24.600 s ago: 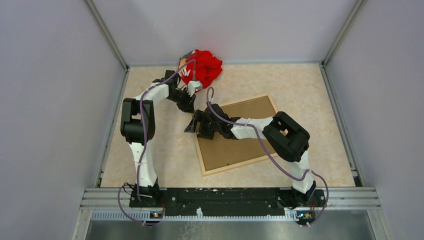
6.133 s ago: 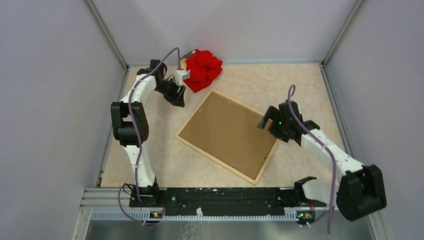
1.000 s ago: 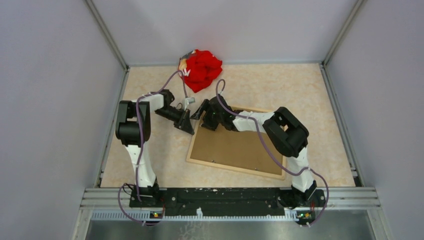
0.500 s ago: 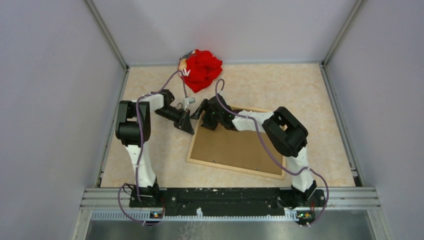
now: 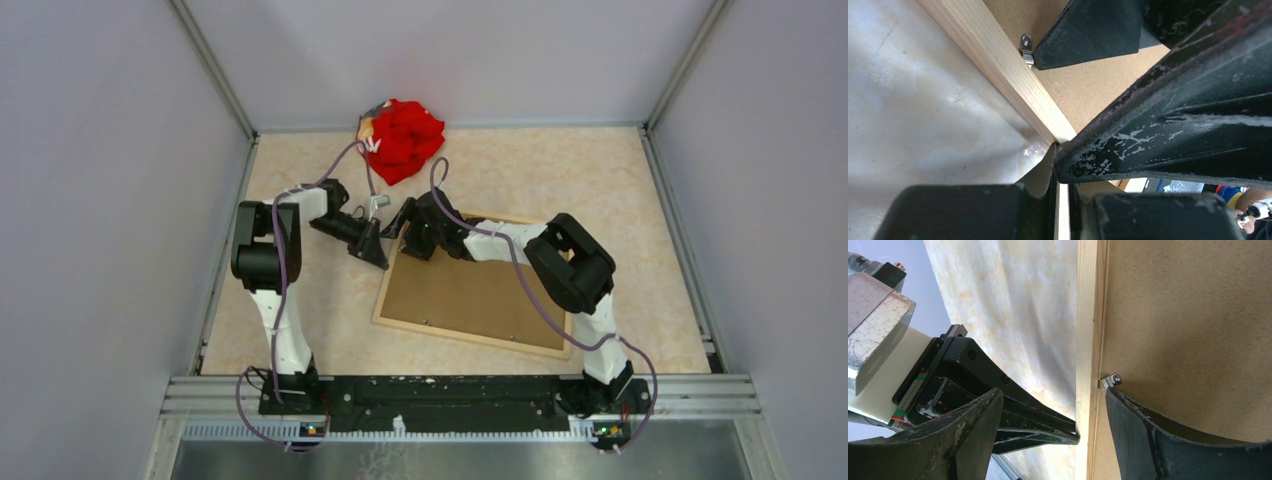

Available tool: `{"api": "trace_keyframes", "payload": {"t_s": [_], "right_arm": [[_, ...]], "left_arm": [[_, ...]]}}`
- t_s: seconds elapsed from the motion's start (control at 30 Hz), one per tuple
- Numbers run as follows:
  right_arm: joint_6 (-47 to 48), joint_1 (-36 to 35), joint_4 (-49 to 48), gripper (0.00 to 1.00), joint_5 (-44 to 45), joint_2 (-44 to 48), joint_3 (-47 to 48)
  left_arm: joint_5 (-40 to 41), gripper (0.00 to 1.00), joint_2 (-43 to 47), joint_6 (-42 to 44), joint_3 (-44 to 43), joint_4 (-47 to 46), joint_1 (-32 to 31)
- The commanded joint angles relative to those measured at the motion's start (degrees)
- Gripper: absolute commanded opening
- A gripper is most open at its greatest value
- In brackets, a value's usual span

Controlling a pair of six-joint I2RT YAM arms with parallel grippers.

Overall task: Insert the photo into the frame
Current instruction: Install the photo frame at the center of the board, then turn over the photo frame at the center of the board.

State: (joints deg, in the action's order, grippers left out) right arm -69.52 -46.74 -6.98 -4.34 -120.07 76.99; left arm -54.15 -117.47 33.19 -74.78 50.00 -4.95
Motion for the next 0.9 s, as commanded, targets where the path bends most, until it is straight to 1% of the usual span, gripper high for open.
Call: {"api": "trace_keyframes", "payload": {"t_s": [0.0, 0.17, 0.4, 0.53, 0.63, 0.7, 0.8, 0.87], "right_arm": [[0.92, -0.12, -2.26, 0.75, 4.07, -4.17, 2.24], [0.67, -0.13, -2.78, 0.75, 3.75, -4.1, 1.88], [0.1, -0.76, -4.65, 0.75, 4.07, -0.44, -3.3], [2.14, -0.76, -5.8, 0.76, 3.88, 0.8, -3.0], [6.52, -0.66, -6.37, 0.79, 3.49, 3.37, -1.82], [12.09, -0.39, -5.86, 0.8, 1.84, 6.02, -1.19], [20.19, -0.02, 0.3, 0.81, 0.78, 12.21, -1.25], [25.64, 0.0, 4.77, 0.82, 0.96, 17.27, -3.42]], "left_arm": [[3.09, 0.11, 0.05, 3.65, 1.13, -2.98, -1.16], [2.88, 0.11, -0.17, 3.64, 1.3, -3.06, -1.29], [3.29, 0.11, -0.47, 3.56, 1.26, -3.43, -1.29], [3.05, 0.11, -0.12, 3.35, 1.21, -3.25, -1.29], [2.93, 0.12, 0.38, 3.13, 0.17, -2.29, -1.2], [2.54, 0.13, 0.76, 3.39, -1.33, -0.52, -0.89], [2.04, 0.18, 1.85, 4.1, -3.42, 2.12, -0.21], [2.08, 0.26, 2.87, 4.52, -4.06, 3.48, 0.29]]}}
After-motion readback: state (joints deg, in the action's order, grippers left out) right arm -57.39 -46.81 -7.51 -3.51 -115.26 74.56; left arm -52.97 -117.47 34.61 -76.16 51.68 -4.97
